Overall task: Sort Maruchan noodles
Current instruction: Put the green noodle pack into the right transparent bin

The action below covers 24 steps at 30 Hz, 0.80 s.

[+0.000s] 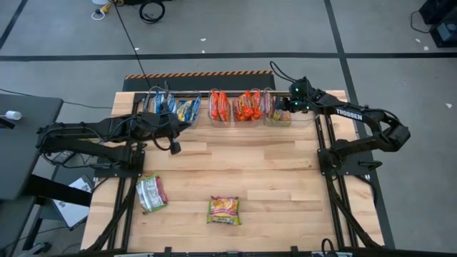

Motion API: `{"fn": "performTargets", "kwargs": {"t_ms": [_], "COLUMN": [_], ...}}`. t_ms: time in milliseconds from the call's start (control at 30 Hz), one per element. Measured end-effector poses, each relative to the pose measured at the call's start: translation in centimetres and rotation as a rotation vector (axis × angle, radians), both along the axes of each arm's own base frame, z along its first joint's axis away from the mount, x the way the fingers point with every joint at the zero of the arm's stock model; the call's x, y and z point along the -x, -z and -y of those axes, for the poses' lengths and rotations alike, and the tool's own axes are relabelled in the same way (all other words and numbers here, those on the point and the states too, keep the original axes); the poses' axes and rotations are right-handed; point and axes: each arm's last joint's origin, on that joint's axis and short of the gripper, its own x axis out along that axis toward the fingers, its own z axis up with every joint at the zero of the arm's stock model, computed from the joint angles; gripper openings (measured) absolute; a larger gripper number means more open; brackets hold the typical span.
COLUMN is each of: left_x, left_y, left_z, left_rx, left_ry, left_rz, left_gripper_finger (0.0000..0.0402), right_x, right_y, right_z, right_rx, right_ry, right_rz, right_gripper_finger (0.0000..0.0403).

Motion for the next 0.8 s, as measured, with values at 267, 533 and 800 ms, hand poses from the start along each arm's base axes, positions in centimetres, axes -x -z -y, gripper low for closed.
{"fn": "performTargets", "kwargs": {"t_ms": [267, 533, 800], "left_x": [0.8, 0.9, 1.0], "left_y": [-0.7, -0.6, -0.4], "left_z": [1.1, 1.8, 4.4], "left_rx": [0.175, 0.413, 0.537], "left_ry": [0.156, 0.246, 0.328], "left_rz": [0.083, 0.106, 0.079], "left_gripper_finger": [0.0016, 0.0016, 0.0016], "right_x": [-1.5, -7.0, -12.3], "right_y": [-6.0, -11.1, -8.3], "right_z": [-2.0, -12.0, -27.1], "right_rx": [0.112, 0.338, 0.401], "right_ry": [-0.187, -0.632, -0.948], "right_rz": [-0.199, -0.188, -0.028], "right_gripper_finger": [0.0083, 0.0083, 0.0079]}}
